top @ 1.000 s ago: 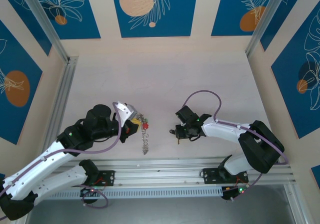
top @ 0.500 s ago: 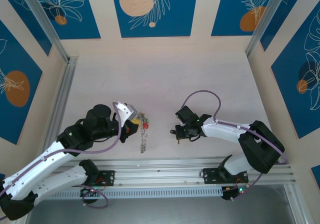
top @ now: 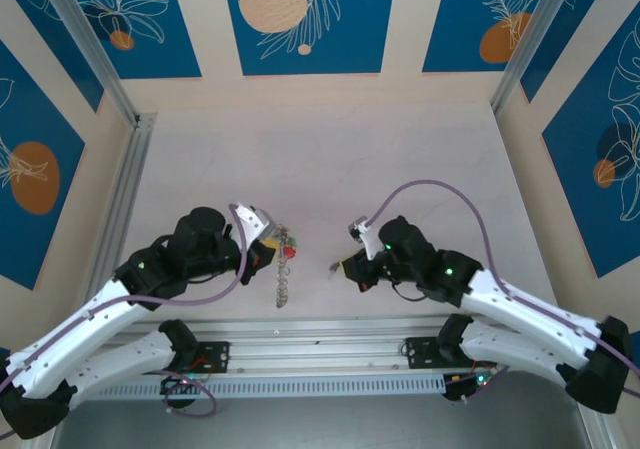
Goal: Put the keys on the keyring
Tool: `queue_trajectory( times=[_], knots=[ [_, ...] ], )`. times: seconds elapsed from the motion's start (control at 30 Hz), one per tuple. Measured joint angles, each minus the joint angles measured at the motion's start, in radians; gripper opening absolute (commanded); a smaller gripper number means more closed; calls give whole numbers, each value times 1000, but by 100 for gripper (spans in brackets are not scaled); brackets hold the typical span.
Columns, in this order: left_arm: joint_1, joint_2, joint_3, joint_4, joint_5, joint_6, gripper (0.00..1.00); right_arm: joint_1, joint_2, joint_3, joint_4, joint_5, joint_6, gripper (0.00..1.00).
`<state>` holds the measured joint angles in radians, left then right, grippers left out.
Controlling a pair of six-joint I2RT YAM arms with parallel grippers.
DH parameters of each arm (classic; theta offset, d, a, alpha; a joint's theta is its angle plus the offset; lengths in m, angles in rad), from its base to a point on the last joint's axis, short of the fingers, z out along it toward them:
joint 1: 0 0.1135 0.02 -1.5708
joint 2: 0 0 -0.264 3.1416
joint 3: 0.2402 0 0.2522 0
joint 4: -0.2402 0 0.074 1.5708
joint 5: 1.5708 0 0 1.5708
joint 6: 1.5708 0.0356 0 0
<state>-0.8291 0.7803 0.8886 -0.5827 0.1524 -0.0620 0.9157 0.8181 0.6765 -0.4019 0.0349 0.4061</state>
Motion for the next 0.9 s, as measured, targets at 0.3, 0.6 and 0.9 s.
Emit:
queue_trajectory(
  times=[0.3, 0.6, 0.9],
  knots=[
    [0, -44, 82, -76, 29, 142, 0, 161, -73, 148, -75, -184, -101, 0],
    [-2, 16, 108, -84, 122, 201, 0, 137, -68, 181, 39, -269, -74, 0],
    [-31, 101, 135, -85, 142, 225, 0, 82, 56, 199, 145, -289, -34, 0]
  ],
)
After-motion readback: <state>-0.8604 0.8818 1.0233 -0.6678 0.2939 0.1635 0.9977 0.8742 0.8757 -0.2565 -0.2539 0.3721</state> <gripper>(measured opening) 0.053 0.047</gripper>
